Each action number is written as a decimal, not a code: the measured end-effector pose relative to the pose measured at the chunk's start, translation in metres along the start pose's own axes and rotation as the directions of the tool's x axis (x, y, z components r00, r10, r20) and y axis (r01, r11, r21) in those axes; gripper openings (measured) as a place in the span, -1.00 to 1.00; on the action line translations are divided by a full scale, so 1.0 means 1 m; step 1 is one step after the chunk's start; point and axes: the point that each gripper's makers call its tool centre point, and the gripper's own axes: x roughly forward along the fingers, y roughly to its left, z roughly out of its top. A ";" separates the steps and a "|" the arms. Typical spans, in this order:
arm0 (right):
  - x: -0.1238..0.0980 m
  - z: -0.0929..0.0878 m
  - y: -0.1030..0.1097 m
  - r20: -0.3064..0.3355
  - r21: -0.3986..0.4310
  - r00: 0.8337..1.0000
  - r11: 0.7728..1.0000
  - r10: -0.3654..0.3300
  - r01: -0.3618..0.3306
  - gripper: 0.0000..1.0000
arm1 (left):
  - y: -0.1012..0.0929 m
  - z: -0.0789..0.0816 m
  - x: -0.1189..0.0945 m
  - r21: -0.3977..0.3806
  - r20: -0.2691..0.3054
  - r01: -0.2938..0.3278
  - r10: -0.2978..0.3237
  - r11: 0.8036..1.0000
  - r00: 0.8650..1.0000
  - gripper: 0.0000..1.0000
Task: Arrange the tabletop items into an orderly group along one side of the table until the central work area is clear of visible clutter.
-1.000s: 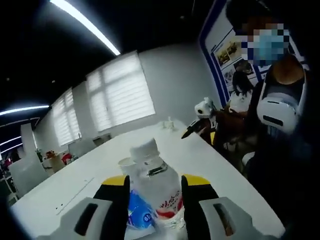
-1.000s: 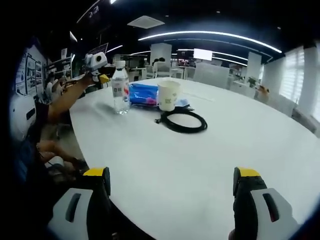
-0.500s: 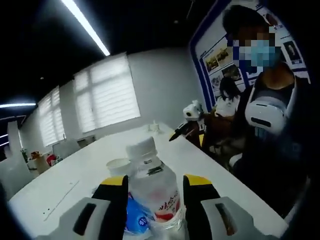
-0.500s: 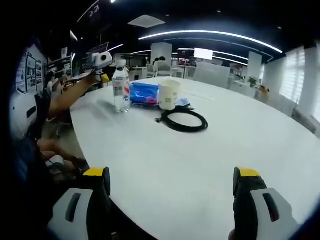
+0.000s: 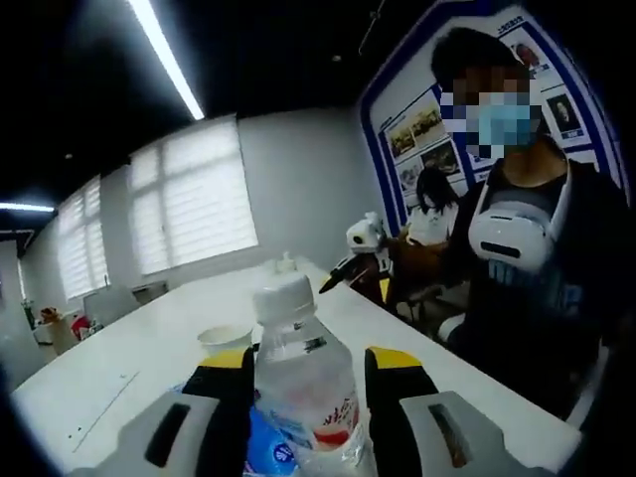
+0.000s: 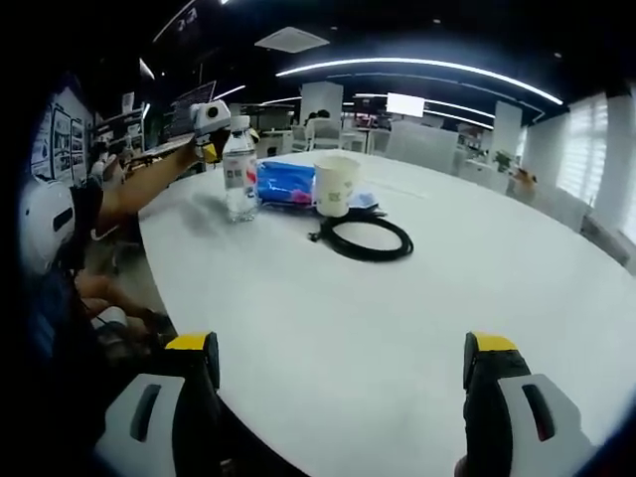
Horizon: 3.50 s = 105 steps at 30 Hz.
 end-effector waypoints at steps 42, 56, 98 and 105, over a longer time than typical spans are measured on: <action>0.004 -0.009 -0.003 -0.026 0.005 1.000 1.000 0.000 0.001 0.98 | -0.003 -0.017 0.018 -0.032 0.014 0.160 -0.159 0.987 0.987 -0.15; 0.007 -0.009 0.005 -0.016 0.001 1.000 1.000 0.021 -0.021 0.96 | -0.003 -0.017 0.017 -0.057 -0.022 0.051 -0.052 0.997 0.998 -0.17; 0.007 -0.007 0.015 0.007 -0.003 0.999 0.999 0.050 -0.050 0.96 | -0.001 -0.019 0.005 -0.116 -0.137 -0.424 0.408 0.898 0.902 -0.20; 0.005 -0.009 0.014 0.007 0.002 0.999 0.999 0.045 -0.045 0.96 | -0.002 -0.019 0.004 -0.109 -0.155 -0.474 0.456 0.874 0.877 -0.20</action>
